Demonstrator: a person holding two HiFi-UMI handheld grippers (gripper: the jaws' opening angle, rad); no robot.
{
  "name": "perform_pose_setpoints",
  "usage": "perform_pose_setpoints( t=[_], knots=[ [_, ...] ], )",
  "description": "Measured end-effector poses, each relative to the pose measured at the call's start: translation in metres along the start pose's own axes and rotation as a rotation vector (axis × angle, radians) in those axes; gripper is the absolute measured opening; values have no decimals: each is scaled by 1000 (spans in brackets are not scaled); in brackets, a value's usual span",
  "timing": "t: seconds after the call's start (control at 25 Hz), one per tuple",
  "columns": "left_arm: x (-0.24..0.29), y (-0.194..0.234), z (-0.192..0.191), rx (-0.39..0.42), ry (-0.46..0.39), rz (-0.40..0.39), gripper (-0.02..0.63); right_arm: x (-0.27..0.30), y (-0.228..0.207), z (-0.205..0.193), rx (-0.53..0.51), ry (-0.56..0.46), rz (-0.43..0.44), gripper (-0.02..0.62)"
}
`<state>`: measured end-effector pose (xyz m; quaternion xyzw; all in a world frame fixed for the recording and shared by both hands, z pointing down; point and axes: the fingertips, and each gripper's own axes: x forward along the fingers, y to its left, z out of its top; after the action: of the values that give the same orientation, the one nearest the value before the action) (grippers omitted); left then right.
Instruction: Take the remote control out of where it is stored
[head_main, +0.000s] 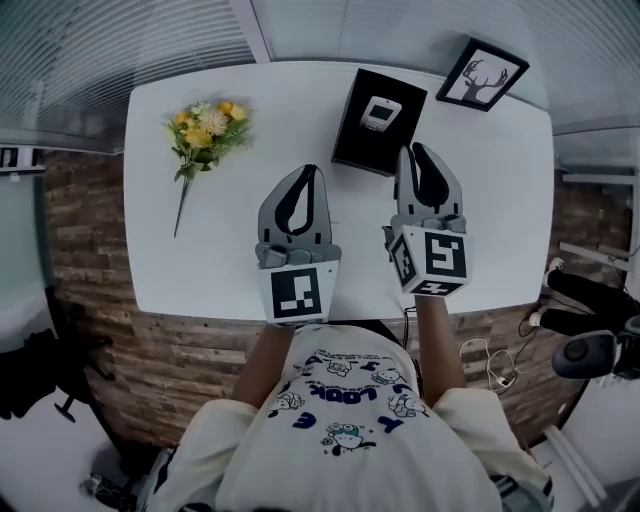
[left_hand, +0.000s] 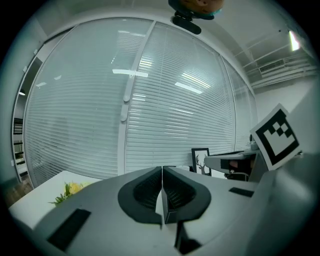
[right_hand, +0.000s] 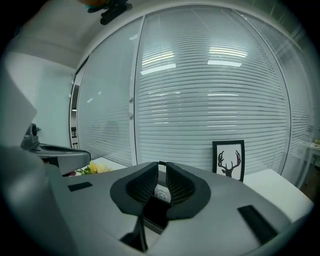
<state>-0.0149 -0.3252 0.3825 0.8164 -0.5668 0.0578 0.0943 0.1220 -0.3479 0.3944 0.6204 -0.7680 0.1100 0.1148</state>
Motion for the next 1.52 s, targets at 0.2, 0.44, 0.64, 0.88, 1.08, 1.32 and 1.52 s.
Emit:
perform_pose_setpoints(
  t=[0.2, 0.44, 0.64, 0.88, 1.08, 1.32, 1.52],
  knots=[
    [20, 7, -6, -5, 18, -6, 18, 19, -5, -6, -5, 26, -6, 48],
    [39, 13, -15, -21, 42, -13, 20, 42, -10, -16, 0, 63, 15, 49],
    [52, 16, -25, -34, 62, -17, 18, 59, -8, -25, -12, 107, 65, 176],
    [65, 17, -32, -40, 74, -25, 18, 78, -15, -34, -38, 146, 84, 202],
    [73, 18, -42, -53, 99, -30, 18, 96, -11, -39, -108, 193, 149, 229],
    [80, 23, -53, -61, 124, -28, 18, 108, -10, -45, -148, 230, 209, 229],
    [82, 26, -57, -67, 131, -23, 18, 114, -7, -53, -196, 273, 263, 229]
  ],
)
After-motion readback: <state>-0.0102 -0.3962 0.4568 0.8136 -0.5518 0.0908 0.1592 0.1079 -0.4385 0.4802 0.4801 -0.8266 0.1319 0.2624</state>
